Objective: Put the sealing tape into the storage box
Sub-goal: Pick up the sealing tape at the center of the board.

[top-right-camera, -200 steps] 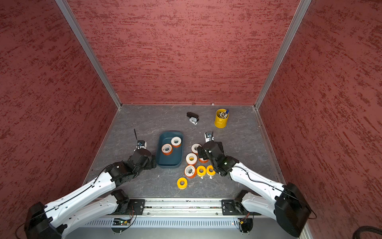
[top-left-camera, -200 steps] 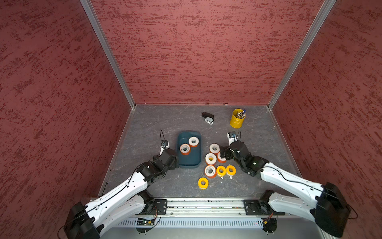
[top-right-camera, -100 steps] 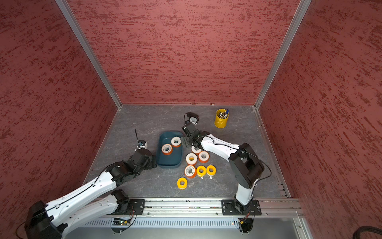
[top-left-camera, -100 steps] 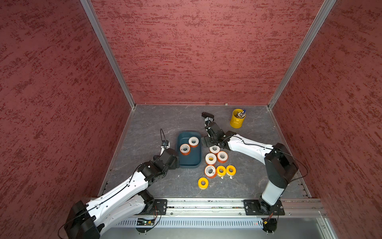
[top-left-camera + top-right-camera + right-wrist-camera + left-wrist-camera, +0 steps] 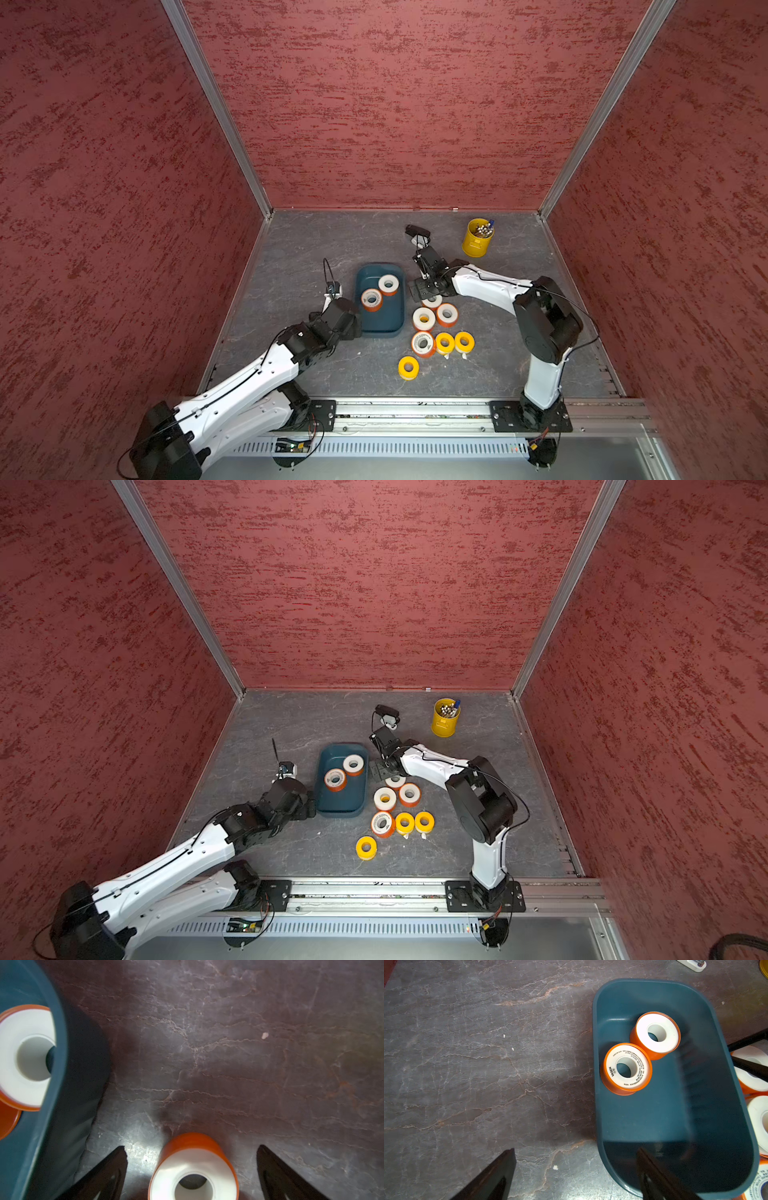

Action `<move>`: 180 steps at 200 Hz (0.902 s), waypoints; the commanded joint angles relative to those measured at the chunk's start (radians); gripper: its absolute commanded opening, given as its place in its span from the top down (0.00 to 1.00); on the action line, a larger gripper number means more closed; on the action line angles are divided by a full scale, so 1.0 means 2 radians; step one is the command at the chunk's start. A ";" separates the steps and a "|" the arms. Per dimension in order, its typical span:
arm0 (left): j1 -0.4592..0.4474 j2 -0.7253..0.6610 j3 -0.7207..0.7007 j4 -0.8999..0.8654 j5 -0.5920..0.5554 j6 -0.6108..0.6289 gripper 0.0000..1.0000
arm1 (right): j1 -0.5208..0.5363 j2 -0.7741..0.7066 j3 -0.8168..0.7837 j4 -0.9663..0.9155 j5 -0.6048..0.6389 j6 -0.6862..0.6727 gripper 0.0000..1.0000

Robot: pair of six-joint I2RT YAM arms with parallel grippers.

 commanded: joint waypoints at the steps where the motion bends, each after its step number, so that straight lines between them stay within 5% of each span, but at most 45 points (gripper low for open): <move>1: -0.001 0.001 0.000 0.007 -0.009 -0.003 0.07 | -0.005 0.005 -0.015 -0.002 -0.016 0.006 0.02; 129: -0.002 0.007 0.001 0.009 -0.007 -0.001 0.06 | -0.019 0.013 -0.054 0.015 -0.055 0.019 0.16; 180: -0.002 0.011 0.003 0.009 -0.007 -0.001 0.06 | -0.020 0.007 -0.046 0.011 -0.065 0.018 0.31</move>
